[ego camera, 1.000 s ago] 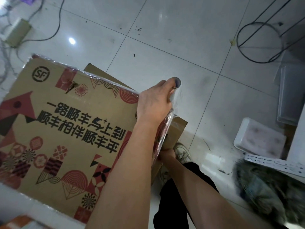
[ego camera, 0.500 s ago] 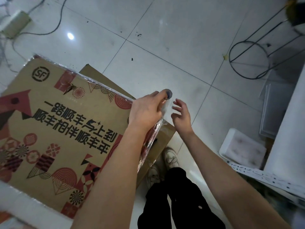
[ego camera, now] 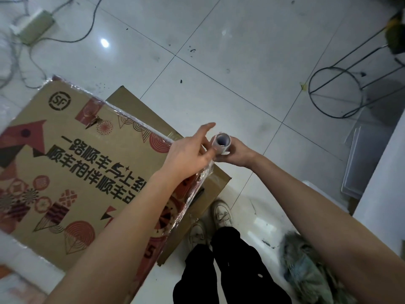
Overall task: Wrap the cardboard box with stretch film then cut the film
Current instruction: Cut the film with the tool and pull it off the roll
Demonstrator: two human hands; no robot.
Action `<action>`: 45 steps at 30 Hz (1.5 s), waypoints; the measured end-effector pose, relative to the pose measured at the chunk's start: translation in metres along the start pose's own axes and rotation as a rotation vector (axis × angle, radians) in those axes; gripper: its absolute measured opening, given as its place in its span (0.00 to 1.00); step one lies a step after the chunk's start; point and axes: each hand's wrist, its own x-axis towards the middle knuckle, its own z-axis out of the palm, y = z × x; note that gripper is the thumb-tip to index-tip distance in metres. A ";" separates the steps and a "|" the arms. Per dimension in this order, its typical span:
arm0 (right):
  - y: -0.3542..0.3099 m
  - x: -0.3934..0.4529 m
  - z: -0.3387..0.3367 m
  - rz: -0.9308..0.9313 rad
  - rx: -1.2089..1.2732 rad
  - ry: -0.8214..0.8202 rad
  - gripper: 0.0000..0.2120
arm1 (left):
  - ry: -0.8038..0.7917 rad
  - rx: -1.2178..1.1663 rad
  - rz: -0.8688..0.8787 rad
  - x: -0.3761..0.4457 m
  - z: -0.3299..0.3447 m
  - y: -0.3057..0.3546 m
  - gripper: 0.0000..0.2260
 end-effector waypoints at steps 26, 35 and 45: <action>-0.035 -0.011 -0.007 -0.108 0.045 -0.157 0.17 | -0.054 0.608 -0.504 -0.074 -0.009 0.035 0.37; -0.095 -0.004 0.004 -0.132 0.081 -0.134 0.09 | -0.034 0.597 -0.412 -0.085 -0.095 0.024 0.40; -0.145 0.004 0.006 -0.175 0.021 -0.108 0.22 | -0.124 0.577 -0.258 -0.087 -0.169 0.027 0.42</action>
